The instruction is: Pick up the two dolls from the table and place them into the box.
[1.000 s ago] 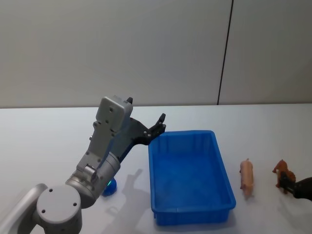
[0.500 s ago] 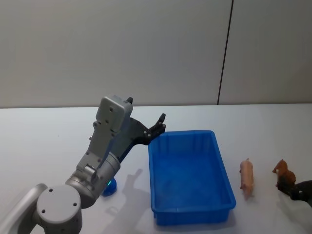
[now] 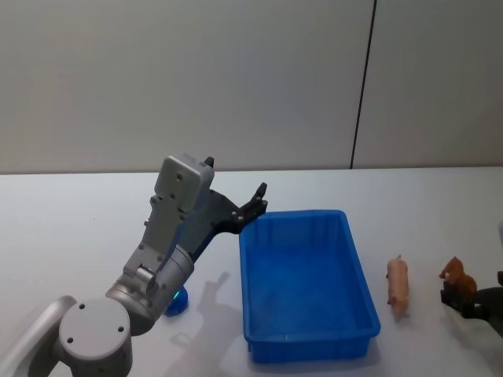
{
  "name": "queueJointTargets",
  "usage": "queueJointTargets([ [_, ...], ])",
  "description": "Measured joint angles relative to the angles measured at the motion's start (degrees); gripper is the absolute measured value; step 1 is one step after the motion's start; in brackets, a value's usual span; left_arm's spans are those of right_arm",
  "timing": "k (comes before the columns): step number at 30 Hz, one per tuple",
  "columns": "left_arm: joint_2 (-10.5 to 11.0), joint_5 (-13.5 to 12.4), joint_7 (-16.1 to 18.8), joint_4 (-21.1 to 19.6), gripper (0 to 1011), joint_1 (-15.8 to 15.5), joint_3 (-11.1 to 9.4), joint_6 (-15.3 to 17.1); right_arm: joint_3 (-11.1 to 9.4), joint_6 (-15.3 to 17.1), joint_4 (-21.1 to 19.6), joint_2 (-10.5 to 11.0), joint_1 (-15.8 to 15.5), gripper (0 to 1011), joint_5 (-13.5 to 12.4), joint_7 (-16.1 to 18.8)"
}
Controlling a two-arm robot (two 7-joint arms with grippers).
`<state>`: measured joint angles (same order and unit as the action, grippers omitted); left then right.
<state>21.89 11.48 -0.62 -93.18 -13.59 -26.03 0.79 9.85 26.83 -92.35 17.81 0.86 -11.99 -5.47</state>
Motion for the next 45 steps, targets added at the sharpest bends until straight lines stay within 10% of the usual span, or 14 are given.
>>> queueJointTargets([
  [24, 0.0, 0.0, 0.0, 0.0, 1001, 0.0, 0.0, 0.0, 0.2, -0.5, 2.5, -0.9, 1.7, 430, 1.1, 1.2],
  [45, 0.0, 0.0, 0.0, 0.0, 1001, 0.0, 0.0, 0.0, 0.0, -7.2, -0.5, -0.9, 2.7, 418, 4.4, 3.5],
])
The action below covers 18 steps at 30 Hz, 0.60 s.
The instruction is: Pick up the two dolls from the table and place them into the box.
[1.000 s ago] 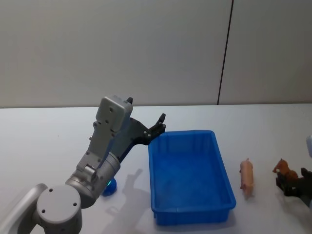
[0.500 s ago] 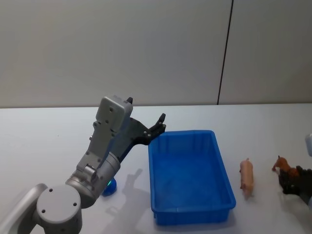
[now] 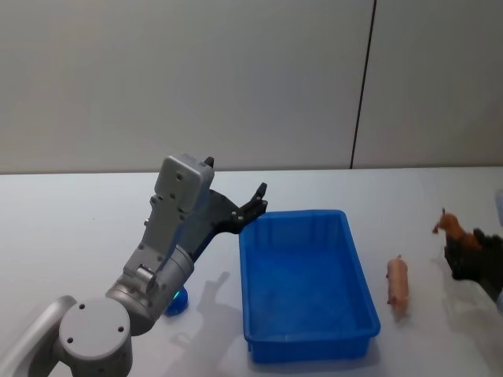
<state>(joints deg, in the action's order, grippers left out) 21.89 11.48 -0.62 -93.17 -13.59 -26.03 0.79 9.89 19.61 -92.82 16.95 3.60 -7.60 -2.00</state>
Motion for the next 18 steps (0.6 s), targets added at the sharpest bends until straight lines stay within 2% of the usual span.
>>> queueJointTargets([
  [9, 0.0, 0.0, 0.0, 0.0, 1001, 0.0, 0.0, 0.0, 0.2, -3.6, -2.4, -0.5, 1.3, 418, 0.6, 2.6],
  [18, 0.0, 0.0, 0.0, 0.0, 1001, 0.0, 0.0, 0.0, 1.0, -5.0, -4.0, -1.7, 2.7, 418, -0.2, 6.6],
])
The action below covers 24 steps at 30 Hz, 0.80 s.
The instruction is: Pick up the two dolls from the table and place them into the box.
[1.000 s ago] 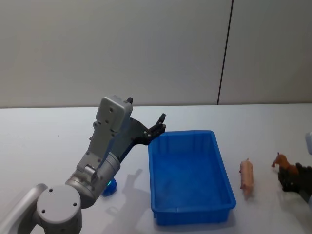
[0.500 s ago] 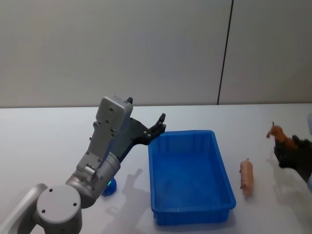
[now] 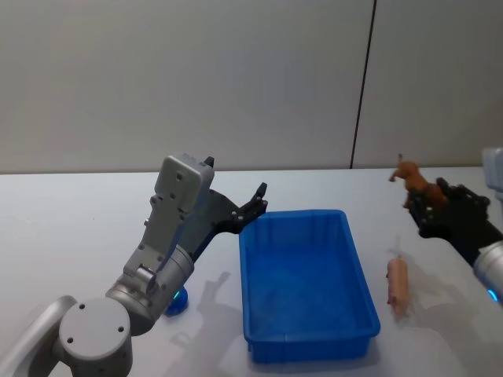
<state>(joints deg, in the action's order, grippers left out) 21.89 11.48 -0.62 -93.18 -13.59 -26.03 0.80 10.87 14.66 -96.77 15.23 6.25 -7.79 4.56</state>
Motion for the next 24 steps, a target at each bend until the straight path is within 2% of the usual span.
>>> queueJointTargets([
  [9, 0.0, 0.0, 0.0, 0.0, 1001, 0.0, 0.0, 0.0, 1.5, 1.8, -0.5, -1.9, 1.8, 418, -1.6, 5.3],
  [16, 0.0, 0.0, 0.0, 0.0, 1001, 0.0, 0.0, 0.0, 2.8, 5.6, -0.1, -3.4, 3.3, 418, -2.5, 9.2],
  [24, 0.0, 0.0, 0.0, 0.0, 1001, 0.0, 0.0, 0.0, 4.4, 11.8, 1.2, -5.0, 5.0, 418, -2.5, 12.6],
])
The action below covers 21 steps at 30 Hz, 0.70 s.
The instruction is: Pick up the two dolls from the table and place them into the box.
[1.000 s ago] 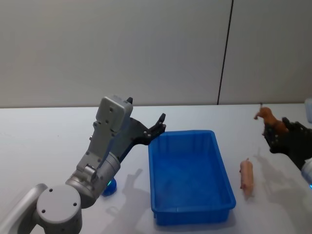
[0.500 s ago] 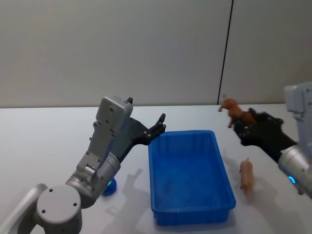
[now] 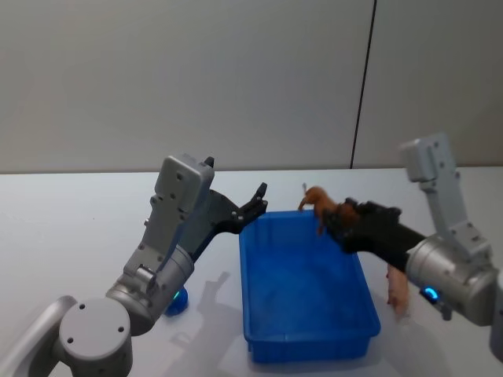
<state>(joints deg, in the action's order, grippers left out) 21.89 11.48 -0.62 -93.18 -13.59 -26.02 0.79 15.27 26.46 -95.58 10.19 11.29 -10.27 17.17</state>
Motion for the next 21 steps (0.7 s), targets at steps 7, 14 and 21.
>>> queueJointTargets([
  [7, 0.0, 0.0, 0.0, 0.0, 1001, 0.0, 0.0, 0.0, 1.2, 3.9, 1.3, -1.1, 1.2, 541, 0.7, 1.9],
  [14, 0.0, 0.0, 0.0, 0.0, 1001, 0.0, 0.0, 0.0, 2.0, 6.3, 2.1, -1.8, 1.9, 761, 1.2, 3.1],
  [21, 0.0, 0.0, 0.0, 0.0, 1001, 0.0, 0.0, 0.0, 2.3, 7.2, 2.3, -2.1, 2.2, 947, 1.4, 3.6],
])
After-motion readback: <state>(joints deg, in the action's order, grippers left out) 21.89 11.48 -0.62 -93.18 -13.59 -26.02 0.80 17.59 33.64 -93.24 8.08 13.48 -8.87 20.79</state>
